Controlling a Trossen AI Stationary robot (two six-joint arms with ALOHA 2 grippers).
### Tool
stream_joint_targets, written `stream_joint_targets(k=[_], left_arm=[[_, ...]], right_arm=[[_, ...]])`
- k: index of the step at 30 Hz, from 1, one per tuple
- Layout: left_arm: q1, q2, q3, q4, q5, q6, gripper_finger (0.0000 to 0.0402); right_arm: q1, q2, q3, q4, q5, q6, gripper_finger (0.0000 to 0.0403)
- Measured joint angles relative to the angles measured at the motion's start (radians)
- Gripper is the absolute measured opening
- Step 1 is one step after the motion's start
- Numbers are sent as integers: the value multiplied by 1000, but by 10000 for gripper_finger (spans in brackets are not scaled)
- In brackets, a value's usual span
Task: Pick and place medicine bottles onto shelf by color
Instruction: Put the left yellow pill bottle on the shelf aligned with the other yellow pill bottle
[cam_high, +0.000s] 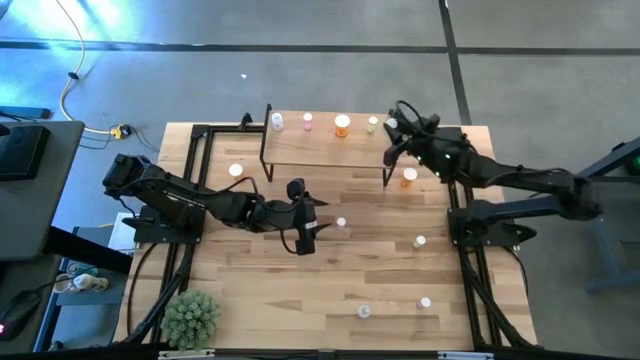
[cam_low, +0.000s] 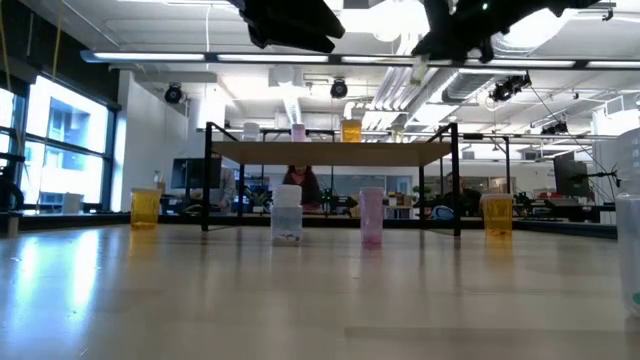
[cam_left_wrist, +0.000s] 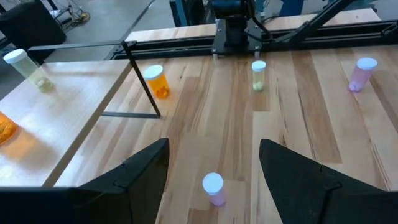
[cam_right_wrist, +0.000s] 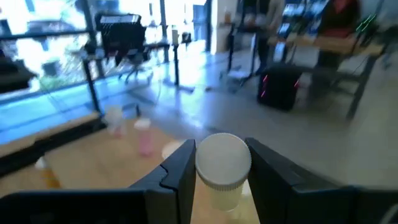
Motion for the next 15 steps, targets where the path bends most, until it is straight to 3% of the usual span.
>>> stream_joint_targets(k=[9,15], left_arm=[[0,0,0,1,0,0,241],[0,0,0,1,3,-1,241]], right_arm=[[-94,124,0,-58,-180,68,112],[-116,193,0,-59,-204,76,112]])
